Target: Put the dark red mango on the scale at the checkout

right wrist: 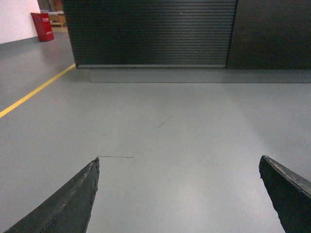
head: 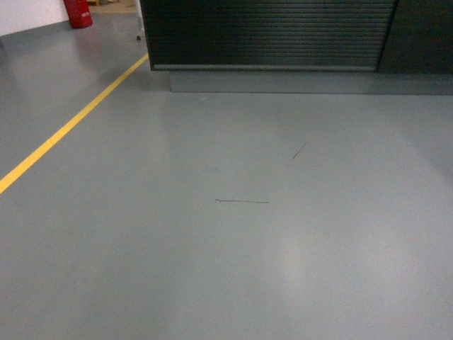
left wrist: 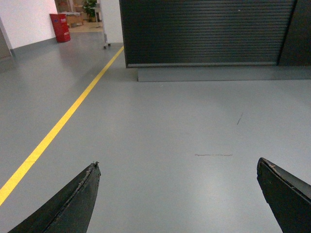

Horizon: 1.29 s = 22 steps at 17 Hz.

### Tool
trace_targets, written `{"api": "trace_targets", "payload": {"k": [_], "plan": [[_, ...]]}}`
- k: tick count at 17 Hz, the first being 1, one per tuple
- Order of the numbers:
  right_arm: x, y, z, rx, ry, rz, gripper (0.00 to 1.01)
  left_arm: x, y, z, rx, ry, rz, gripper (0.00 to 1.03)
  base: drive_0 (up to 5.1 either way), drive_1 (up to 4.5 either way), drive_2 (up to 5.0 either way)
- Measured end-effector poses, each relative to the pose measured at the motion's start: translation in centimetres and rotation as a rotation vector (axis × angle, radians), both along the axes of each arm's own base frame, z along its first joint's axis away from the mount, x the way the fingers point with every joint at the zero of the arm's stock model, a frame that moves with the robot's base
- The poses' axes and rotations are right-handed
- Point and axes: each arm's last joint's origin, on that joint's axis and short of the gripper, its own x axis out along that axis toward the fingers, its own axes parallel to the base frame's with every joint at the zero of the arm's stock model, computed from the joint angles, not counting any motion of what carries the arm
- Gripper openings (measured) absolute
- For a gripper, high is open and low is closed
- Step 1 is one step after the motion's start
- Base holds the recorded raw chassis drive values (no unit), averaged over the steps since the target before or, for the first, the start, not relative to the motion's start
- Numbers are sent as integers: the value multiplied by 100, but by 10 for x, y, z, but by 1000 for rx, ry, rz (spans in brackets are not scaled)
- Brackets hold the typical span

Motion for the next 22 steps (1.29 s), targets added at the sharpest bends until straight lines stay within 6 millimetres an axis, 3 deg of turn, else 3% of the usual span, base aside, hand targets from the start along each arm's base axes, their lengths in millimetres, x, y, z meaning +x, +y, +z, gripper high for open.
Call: {"api": "trace_targets", "payload": {"k": [22], "plan": [[0, 0, 0, 0, 0, 0, 98, 0, 0, 0, 0, 1, 0, 98, 0, 0, 0]]}}
